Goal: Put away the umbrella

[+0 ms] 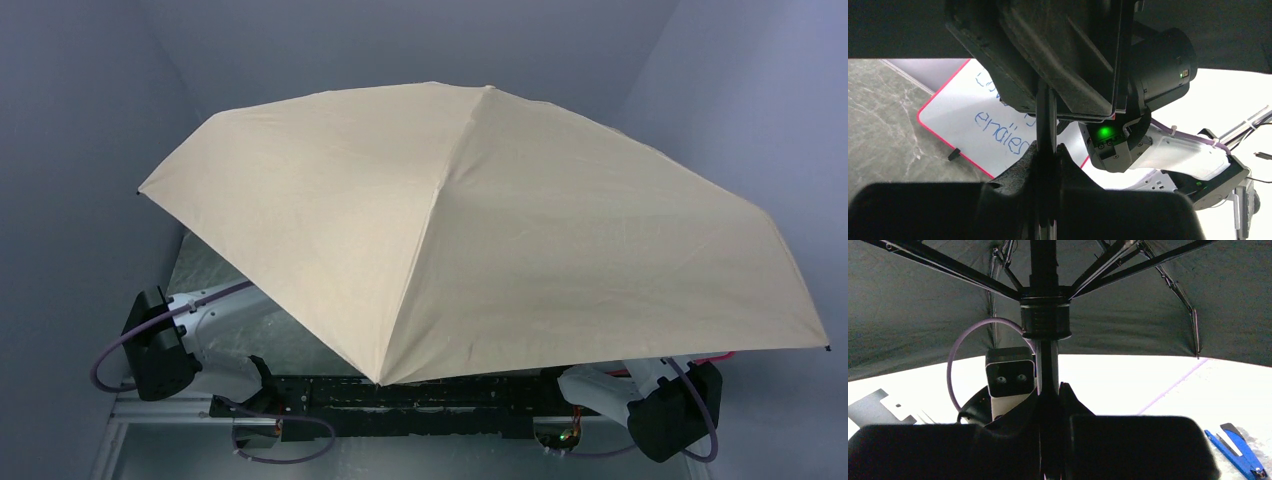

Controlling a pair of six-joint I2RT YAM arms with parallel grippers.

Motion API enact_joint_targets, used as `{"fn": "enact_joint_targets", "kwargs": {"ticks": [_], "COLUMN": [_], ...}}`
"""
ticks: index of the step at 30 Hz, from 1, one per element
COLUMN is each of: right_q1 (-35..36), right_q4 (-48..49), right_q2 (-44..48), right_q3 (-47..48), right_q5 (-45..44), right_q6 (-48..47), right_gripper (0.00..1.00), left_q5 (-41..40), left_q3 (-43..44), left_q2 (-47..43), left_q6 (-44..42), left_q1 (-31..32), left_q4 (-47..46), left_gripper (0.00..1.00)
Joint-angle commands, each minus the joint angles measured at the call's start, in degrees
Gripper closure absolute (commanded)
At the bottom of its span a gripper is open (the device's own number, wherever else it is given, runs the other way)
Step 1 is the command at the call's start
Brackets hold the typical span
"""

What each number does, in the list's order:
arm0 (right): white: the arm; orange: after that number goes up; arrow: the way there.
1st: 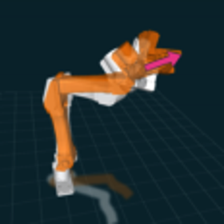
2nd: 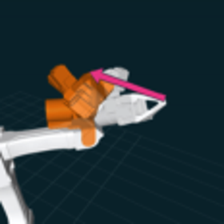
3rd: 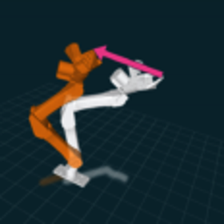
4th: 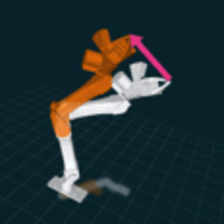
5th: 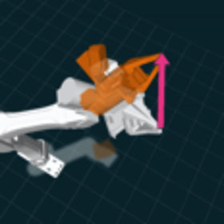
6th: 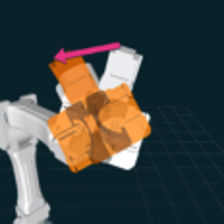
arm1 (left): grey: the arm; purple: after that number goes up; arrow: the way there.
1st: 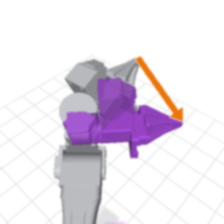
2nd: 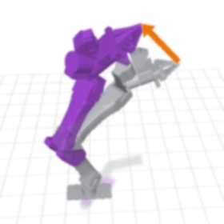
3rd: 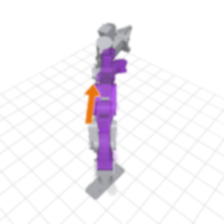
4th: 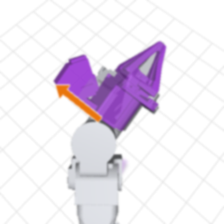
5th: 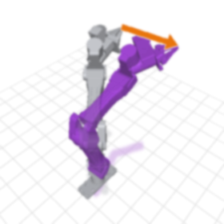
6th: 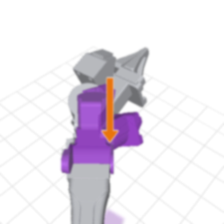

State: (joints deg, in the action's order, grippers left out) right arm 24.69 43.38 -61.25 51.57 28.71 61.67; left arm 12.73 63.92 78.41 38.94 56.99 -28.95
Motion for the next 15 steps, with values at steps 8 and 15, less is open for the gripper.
{"fn": "enact_joint_targets", "kwargs": {"ticks": [8, 15], "right_q1": [-0.3, -0.2], "right_q4": [2.3, 2.6], "right_q2": [1.9, 1.6], "right_q3": [0.4, 0.4], "right_q5": [1.0, 1.6], "right_q6": [-0.8, -0.8], "right_gripper": [1.00, 1.00], "left_q5": [-0.4, 0.5], "left_q3": [2.6, 5.7], "left_q2": [-1.9, -1.1], "left_q6": [-4.0, -6.0], "left_q1": [-0.9, -1.5], "left_q4": [-0.1, 4.8], "left_gripper": [0.95, 0.93]}}
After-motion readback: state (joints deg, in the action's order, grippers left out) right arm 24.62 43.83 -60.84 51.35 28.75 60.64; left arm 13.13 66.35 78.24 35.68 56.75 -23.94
